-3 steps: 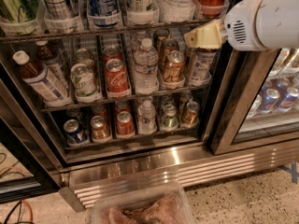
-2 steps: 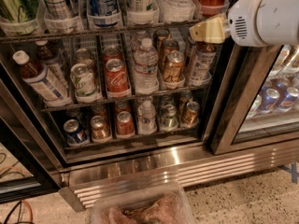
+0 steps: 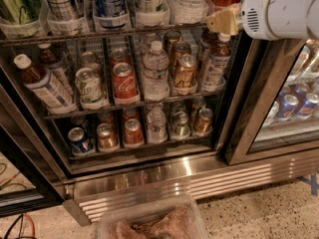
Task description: Pick coke can from top shelf of fridge
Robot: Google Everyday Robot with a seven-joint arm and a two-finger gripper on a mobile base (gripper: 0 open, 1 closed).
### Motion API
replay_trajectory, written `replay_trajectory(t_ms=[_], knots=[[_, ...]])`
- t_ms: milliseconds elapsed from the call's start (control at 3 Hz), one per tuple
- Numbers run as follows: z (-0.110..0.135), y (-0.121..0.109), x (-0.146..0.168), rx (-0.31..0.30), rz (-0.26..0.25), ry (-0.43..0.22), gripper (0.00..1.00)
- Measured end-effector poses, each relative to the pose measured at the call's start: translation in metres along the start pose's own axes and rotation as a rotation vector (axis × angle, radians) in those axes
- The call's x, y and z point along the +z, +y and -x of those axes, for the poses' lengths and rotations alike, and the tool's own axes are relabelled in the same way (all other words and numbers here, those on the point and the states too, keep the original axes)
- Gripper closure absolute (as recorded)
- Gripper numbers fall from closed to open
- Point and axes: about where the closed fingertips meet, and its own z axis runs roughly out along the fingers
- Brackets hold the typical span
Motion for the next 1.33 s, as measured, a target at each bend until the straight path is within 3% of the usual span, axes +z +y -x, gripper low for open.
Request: replay_trajectory(t_ms=[1333], knots=[[0.003,-0.034,0.021,0.079,-0.090,-0.008,0.39]])
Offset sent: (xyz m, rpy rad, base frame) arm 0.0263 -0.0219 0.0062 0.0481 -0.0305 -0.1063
